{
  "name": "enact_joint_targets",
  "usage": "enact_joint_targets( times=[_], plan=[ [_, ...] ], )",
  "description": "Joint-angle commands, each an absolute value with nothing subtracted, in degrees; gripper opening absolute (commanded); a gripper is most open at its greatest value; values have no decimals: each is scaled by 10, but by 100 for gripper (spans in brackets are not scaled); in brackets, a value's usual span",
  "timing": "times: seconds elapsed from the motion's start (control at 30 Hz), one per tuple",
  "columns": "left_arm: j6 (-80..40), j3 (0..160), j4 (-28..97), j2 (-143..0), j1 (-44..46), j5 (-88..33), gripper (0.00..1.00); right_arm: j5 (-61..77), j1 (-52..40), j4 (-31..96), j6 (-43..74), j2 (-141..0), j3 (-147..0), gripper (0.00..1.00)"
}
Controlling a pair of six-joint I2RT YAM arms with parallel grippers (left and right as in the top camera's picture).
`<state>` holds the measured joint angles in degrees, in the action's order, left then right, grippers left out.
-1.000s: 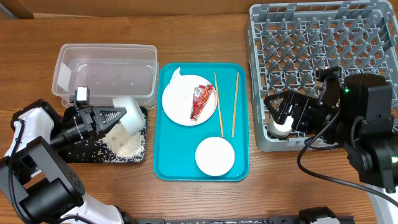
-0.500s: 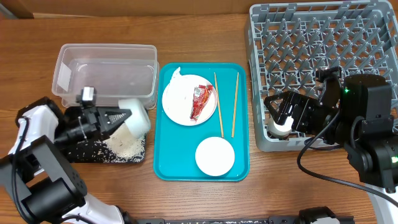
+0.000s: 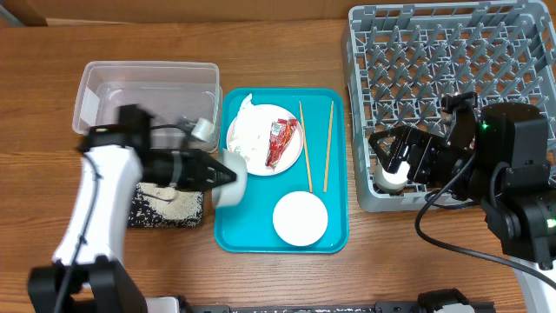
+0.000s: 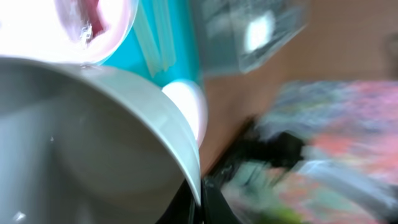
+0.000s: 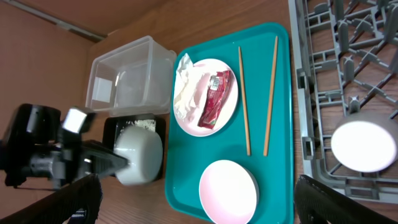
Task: Sort waste into correct bins and load items into the dishwasher
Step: 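Set the empty grey bowl back on the teal tray with the left gripper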
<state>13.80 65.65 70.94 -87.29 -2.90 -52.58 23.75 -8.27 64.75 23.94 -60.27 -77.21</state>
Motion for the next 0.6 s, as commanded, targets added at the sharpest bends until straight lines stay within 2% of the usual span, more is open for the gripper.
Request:
enact_joint_targets(
  times=[0.0, 0.13, 0.23, 0.33, 0.47, 0.53, 0.57],
  plan=[
    [-147, 660, 687, -832, 81, -233, 4, 241, -81, 646, 236, -601, -778, 100],
    [-294, 643, 640, -839, 255, -32, 4, 241, -81, 646, 236, -601, -778, 100],
    [-371, 628, 611, -862, 337, 58, 4, 241, -81, 646, 236, -601, -778, 100],
    [-401, 626, 583, -891, 383, 78, 4, 241, -81, 648, 236, -601, -778, 100],
    [-408, 627, 571, -903, 396, 62, 4, 241, -81, 648, 236, -601, -778, 100],
    [-407, 639, 579, -902, 392, 52, 14, 241, -81, 648, 236, -601, -778, 100],
    [-407, 653, 591, -902, 389, 52, 24, 241, -81, 648, 236, -601, -778, 100]
  ],
)
